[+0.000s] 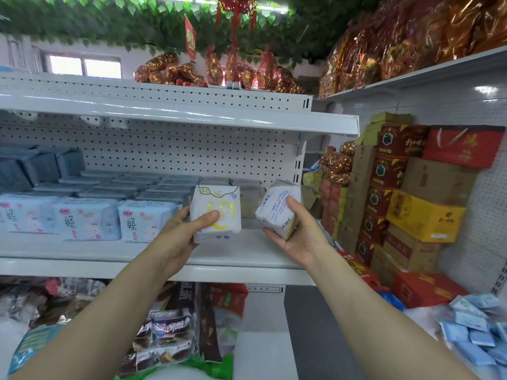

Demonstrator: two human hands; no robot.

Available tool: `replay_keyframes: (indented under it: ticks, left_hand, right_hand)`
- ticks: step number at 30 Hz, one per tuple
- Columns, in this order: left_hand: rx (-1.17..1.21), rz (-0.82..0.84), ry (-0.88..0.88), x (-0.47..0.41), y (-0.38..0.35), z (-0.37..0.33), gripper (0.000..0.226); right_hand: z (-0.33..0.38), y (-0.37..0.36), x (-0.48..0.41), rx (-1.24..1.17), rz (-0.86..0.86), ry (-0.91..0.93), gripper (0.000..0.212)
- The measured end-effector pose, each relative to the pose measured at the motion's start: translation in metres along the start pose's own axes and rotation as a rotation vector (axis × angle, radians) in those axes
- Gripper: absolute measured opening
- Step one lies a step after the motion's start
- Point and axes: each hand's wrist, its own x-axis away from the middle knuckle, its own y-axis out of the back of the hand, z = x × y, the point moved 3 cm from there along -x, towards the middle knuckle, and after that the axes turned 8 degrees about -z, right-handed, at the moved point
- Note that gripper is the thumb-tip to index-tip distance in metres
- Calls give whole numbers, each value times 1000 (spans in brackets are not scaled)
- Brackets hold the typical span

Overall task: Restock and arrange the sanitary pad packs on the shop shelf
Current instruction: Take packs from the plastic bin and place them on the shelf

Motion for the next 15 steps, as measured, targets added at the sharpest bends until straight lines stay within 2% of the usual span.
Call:
replay_keyframes:
  ticks: [2, 5, 9, 12, 13, 15]
  left_hand:
    - [8, -14, 9, 1, 2, -1, 79]
    - [-8, -7, 7, 0, 2, -2, 96]
    - [-23, -32, 20, -1, 5, -4, 82]
    - [-51, -28, 14, -2, 5, -4, 111]
    - [-57, -25, 12, -2, 5, -4, 115]
    - [-63, -20, 10, -3, 6, -4, 110]
  right_hand:
    - [0, 3, 0, 48, -6, 1, 54]
    - [-1, 5, 0, 94, -32, -9, 54]
    - [-1, 1, -2, 209, -70, -4, 67]
    - [-1, -1, -5, 344, -86, 15, 67]
    - [-2, -2, -6, 372, -89, 20, 63]
    - [-4, -3, -9, 404, -80, 28, 64]
